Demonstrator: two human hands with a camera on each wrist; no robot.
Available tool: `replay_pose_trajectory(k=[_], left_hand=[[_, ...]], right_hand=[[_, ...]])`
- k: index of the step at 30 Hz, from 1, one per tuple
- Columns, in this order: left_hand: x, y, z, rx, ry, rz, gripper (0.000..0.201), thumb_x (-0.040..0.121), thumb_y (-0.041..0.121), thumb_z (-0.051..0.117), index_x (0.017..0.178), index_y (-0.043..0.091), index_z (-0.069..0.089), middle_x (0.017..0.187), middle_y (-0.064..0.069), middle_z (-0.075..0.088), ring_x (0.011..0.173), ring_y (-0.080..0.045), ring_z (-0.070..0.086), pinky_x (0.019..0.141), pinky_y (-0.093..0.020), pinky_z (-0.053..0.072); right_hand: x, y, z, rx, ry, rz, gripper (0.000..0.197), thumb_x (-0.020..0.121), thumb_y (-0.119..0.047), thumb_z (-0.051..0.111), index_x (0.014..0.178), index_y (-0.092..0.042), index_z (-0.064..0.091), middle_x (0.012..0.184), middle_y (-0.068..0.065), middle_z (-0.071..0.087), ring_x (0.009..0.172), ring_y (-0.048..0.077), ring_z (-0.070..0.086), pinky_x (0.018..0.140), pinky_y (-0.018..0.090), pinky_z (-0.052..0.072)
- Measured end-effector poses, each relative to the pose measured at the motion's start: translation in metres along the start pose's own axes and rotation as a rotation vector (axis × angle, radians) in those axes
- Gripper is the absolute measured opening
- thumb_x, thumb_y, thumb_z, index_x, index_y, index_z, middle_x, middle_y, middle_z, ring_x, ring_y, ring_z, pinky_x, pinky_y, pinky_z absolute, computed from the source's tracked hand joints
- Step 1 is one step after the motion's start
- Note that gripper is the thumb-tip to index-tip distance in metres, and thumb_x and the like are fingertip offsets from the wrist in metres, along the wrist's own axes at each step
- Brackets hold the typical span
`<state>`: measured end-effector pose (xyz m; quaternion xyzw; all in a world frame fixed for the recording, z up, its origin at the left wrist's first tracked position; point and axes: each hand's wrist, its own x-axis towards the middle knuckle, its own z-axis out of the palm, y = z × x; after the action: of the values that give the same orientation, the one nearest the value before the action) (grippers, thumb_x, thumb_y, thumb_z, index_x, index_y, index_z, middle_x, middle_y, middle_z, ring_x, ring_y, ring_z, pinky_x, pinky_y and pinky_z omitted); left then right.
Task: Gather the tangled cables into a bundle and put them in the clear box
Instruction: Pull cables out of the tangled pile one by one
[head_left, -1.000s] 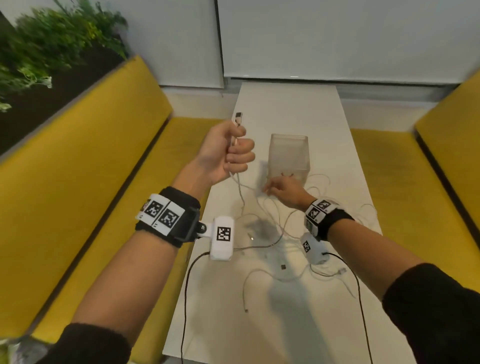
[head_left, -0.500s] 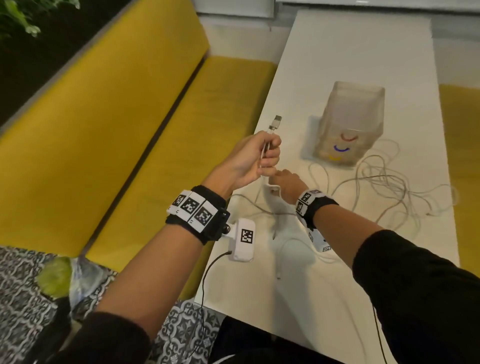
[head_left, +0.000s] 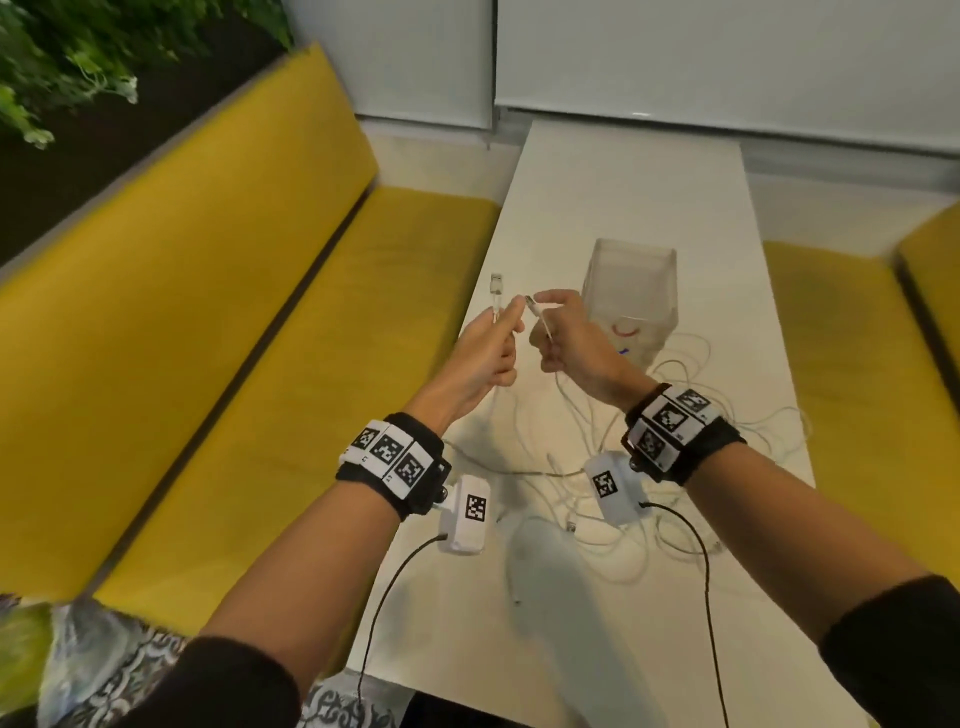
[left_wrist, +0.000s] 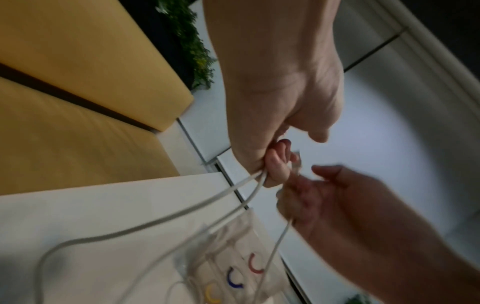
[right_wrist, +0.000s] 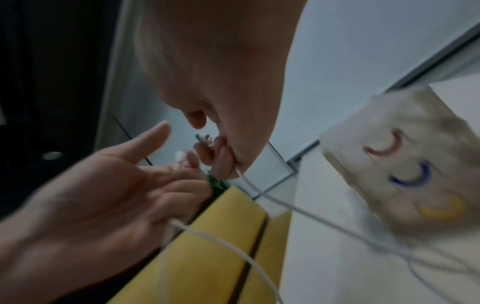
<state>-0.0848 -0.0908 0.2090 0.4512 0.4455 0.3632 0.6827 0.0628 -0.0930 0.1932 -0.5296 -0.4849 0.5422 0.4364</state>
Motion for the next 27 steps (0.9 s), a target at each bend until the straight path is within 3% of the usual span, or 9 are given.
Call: replay_pose_trajectory(k=[2,5,10,14,17,20,22,25,27], left_hand=[[0.001,0.005,0.015,-0.024,-0.019,0.053,0.024,0.103,0.036,0.053,0.095,0.014,0.046,0.053,0.009,0.041,0.048,-0.008,0.031,0.046,-0.023,0.023],[0.003,0.012,0.032,0.014,-0.014,0.141,0.018,0.103,0.025,0.053,0.092,0.012,0.049,0.06,0.002,0.048,0.051,-0.011,0.046,0.049,-0.025,0.03],[0.005,0.022,0.053,0.174,0.008,0.268,0.021,0.098,0.031,0.062,0.088,0.013,0.057,0.068,0.001,0.051,0.051,-0.007,0.044,0.053,-0.026,0.039],[0.005,0.03,0.073,0.299,0.035,0.357,0.023,0.1,0.03,0.058,0.085,0.014,0.052,0.071,0.002,0.047,0.059,-0.008,0.045,0.058,-0.026,0.039],[-0.002,0.048,0.09,0.224,0.091,0.42,0.029,0.106,0.034,0.044,0.084,0.015,0.049,0.068,0.003,0.049,0.054,-0.006,0.046,0.058,-0.027,0.04],[-0.007,0.087,0.096,-0.07,0.161,0.496,0.026,0.109,0.032,0.033,0.096,0.016,0.048,0.061,0.001,0.043,0.054,-0.012,0.049,0.062,-0.028,0.043],[-0.011,0.118,0.09,-0.258,0.169,0.524,0.023,0.109,0.035,0.031,0.106,0.016,0.046,0.061,0.0,0.033,0.047,-0.014,0.047,0.053,-0.027,0.043],[-0.023,0.155,0.077,-0.341,0.176,0.591,0.026,0.108,0.039,0.035,0.114,0.015,0.044,0.061,0.004,0.03,0.047,-0.01,0.028,0.044,-0.024,0.027],[-0.026,0.166,0.07,-0.276,0.184,0.635,0.018,0.106,0.035,0.045,0.103,0.017,0.046,0.058,0.008,0.032,0.049,-0.008,0.025,0.045,-0.022,0.026]], right_hand=[[-0.012,-0.018,-0.003,-0.006,-0.03,-0.052,0.029,0.1,-0.009,0.031,0.128,-0.016,0.031,0.074,0.006,0.049,0.062,0.009,0.042,0.054,0.022,0.035],[-0.028,-0.036,-0.015,-0.091,-0.043,-0.147,0.028,0.104,-0.008,0.035,0.128,-0.014,0.023,0.078,0.008,0.055,0.061,0.012,0.051,0.058,0.024,0.045],[-0.048,-0.056,-0.033,-0.23,-0.051,-0.213,0.02,0.105,-0.011,0.035,0.12,-0.014,0.021,0.076,0.015,0.058,0.057,0.025,0.052,0.057,0.036,0.048],[-0.061,-0.067,-0.044,-0.233,0.006,-0.258,0.026,0.105,-0.014,0.038,0.124,-0.009,0.021,0.082,0.021,0.061,0.05,0.021,0.052,0.048,0.028,0.047],[-0.067,-0.072,-0.053,-0.21,0.098,-0.241,0.036,0.1,-0.028,0.052,0.123,-0.012,0.029,0.07,0.01,0.062,0.047,0.017,0.045,0.045,0.026,0.041],[-0.072,-0.063,-0.072,-0.335,0.091,-0.213,0.045,0.09,-0.046,0.064,0.103,-0.005,0.051,0.065,0.009,0.048,0.056,0.019,0.039,0.052,0.03,0.034],[-0.079,-0.047,-0.091,-0.419,0.094,-0.186,0.059,0.087,-0.054,0.064,0.083,0.004,0.052,0.067,0.017,0.041,0.06,0.018,0.037,0.054,0.03,0.031],[-0.094,-0.021,-0.126,-0.439,0.211,-0.094,0.05,0.093,-0.042,0.062,0.058,-0.014,0.039,0.057,0.008,0.029,0.049,0.009,0.027,0.05,0.025,0.023],[-0.101,-0.009,-0.148,-0.501,0.296,-0.04,0.046,0.094,-0.034,0.061,0.061,-0.019,0.032,0.057,-0.002,0.026,0.048,0.007,0.023,0.051,0.026,0.021]])
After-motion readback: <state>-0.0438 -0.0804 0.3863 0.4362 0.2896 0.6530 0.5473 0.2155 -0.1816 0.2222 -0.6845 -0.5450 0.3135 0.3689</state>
